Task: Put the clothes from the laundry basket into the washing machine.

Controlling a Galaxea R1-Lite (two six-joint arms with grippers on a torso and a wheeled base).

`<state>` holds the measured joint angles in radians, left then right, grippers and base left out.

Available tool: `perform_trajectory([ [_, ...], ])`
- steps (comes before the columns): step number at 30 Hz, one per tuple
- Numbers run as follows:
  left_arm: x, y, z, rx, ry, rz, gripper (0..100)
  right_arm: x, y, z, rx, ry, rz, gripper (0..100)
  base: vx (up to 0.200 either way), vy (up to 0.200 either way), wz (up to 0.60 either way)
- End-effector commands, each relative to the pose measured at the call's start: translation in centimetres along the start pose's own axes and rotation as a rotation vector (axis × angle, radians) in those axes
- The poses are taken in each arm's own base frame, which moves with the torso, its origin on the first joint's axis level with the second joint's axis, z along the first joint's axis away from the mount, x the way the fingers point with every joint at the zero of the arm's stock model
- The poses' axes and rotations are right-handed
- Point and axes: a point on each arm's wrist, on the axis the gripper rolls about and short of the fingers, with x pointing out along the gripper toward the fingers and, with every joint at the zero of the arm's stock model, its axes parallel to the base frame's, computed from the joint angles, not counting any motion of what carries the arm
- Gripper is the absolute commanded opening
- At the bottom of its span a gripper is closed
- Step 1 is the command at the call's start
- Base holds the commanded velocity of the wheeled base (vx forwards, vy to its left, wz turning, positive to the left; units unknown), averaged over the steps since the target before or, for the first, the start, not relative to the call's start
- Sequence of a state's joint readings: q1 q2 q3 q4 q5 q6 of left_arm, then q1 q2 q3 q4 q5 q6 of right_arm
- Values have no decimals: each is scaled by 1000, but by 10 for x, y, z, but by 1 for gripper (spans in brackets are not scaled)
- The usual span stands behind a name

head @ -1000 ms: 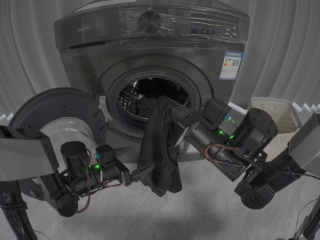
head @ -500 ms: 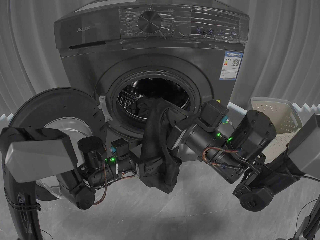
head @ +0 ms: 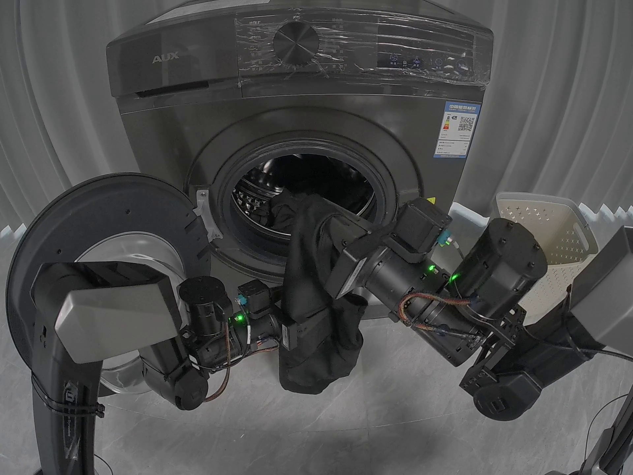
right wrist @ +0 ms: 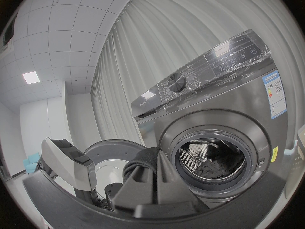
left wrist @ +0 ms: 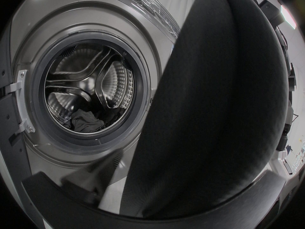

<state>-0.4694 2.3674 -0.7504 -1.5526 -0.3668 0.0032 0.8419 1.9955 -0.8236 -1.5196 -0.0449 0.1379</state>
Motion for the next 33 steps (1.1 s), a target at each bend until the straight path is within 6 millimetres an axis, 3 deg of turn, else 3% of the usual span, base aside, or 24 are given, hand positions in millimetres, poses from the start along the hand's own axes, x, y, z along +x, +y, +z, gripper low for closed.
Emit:
perform_trajectory([
  [1, 0, -1, -2, -1, 7, -6, 0, 1, -3, 0, -3, -4, -9, 0, 0, 0, 0],
  [6, -9, -9, 6, 8, 9, -23, 0, 6, -16, 5, -14, -24, -44, 0, 0, 0, 0],
  [14, -69, -33, 42, -3, 22, -104, 0, 21, -59, -5, -51, -34, -143, 0, 0, 0, 0],
  [19, -115, -49, 65, -5, 8, -162, 0, 26, -69, -14, -54, -31, -164, 0, 0, 0, 0],
  [22, -132, -52, 75, 5, -18, -159, 0, 26, -66, -21, -50, -11, -154, 0, 0, 0, 0],
  [26, -138, -51, 83, 12, -48, -147, 0, 26, -67, -30, -48, 13, -158, 0, 0, 0, 0],
  [28, -141, -51, 90, 15, -77, -145, 0, 26, -68, -49, -47, 50, -162, 0, 0, 0, 0],
  [33, -147, -54, 101, -20, -113, -153, 0, 24, -70, -66, -47, 86, -164, 0, 0, 0, 0],
])
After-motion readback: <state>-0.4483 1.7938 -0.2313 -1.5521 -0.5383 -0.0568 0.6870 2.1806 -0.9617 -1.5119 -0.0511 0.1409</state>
